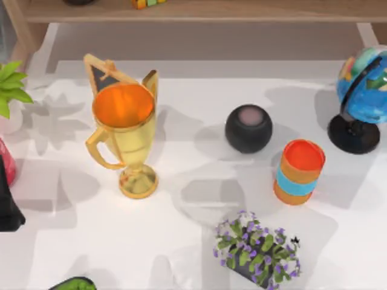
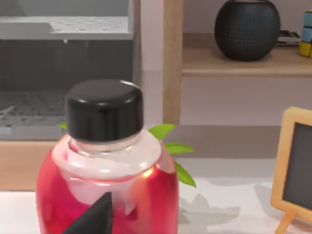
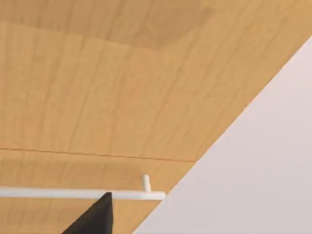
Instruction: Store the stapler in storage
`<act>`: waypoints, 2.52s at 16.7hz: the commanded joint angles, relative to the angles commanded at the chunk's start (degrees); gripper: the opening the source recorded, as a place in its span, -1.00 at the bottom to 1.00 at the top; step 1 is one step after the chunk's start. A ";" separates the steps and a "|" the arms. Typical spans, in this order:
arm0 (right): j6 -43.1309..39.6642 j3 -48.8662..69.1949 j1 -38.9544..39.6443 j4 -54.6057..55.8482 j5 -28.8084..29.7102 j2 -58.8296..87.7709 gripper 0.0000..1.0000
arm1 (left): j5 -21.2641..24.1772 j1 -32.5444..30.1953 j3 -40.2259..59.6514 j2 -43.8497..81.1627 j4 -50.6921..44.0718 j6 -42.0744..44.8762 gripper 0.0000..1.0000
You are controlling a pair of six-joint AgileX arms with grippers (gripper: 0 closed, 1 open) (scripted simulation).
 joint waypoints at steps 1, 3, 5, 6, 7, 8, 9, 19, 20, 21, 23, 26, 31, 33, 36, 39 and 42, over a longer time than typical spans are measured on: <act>-1.61 -3.07 -1.23 7.06 -1.24 -2.34 1.00 | 0.00 0.00 0.00 0.00 0.00 0.00 1.00; -5.57 -10.24 -3.52 21.70 -4.04 -6.23 1.00 | 0.00 0.00 0.00 0.00 0.00 0.00 1.00; -10.63 -18.92 -5.76 36.59 -7.23 -9.06 1.00 | 0.00 0.00 0.00 0.00 0.00 0.00 1.00; -13.50 -23.74 -6.96 44.03 -8.93 -10.16 1.00 | 0.00 0.00 0.00 0.00 0.00 0.00 1.00; -16.58 -28.88 -8.25 51.41 -10.68 -11.05 1.00 | 0.00 0.00 0.00 0.00 0.00 0.00 1.00; -19.90 -34.35 -9.61 58.69 -12.46 -11.65 1.00 | 0.00 0.00 0.00 0.00 0.00 0.00 1.00; -23.36 -39.99 -11.01 65.87 -14.26 -12.05 1.00 | 0.00 0.00 0.00 0.00 0.00 0.00 1.00; -56.63 -88.11 -16.31 118.11 -29.97 -1.58 1.00 | 0.00 0.00 0.00 0.00 0.00 0.00 1.00; -58.68 -90.35 -14.79 120.39 -31.04 0.30 1.00 | 0.00 0.00 0.00 0.00 0.00 0.00 1.00; -60.10 -91.81 -13.38 121.90 -31.83 1.74 1.00 | 0.00 0.00 0.00 0.00 0.00 0.00 1.00; -61.45 -93.14 -12.00 123.31 -32.60 3.13 1.00 | 0.00 0.00 0.00 0.00 0.00 0.00 1.00; -61.45 -93.14 -12.00 123.31 -32.60 3.13 1.00 | 0.00 0.00 0.00 0.00 0.00 0.00 1.00; -61.46 -91.23 -10.64 121.92 -31.23 3.68 1.00 | 0.00 0.00 0.00 0.00 0.00 0.00 1.00; -61.50 -89.32 -9.17 120.62 -29.75 4.34 1.00 | 0.00 0.00 0.00 0.00 0.00 0.00 1.00; -61.51 -88.63 -8.64 120.15 -29.22 4.57 1.00 | 0.00 0.00 0.00 0.00 0.00 0.00 1.00; -61.51 -88.63 -8.64 120.15 -29.22 4.57 0.70 | 0.00 0.00 0.00 0.00 0.00 0.00 1.00; -61.51 -88.63 -8.64 120.15 -29.22 4.57 0.25 | 0.00 0.00 0.00 0.00 0.00 0.00 1.00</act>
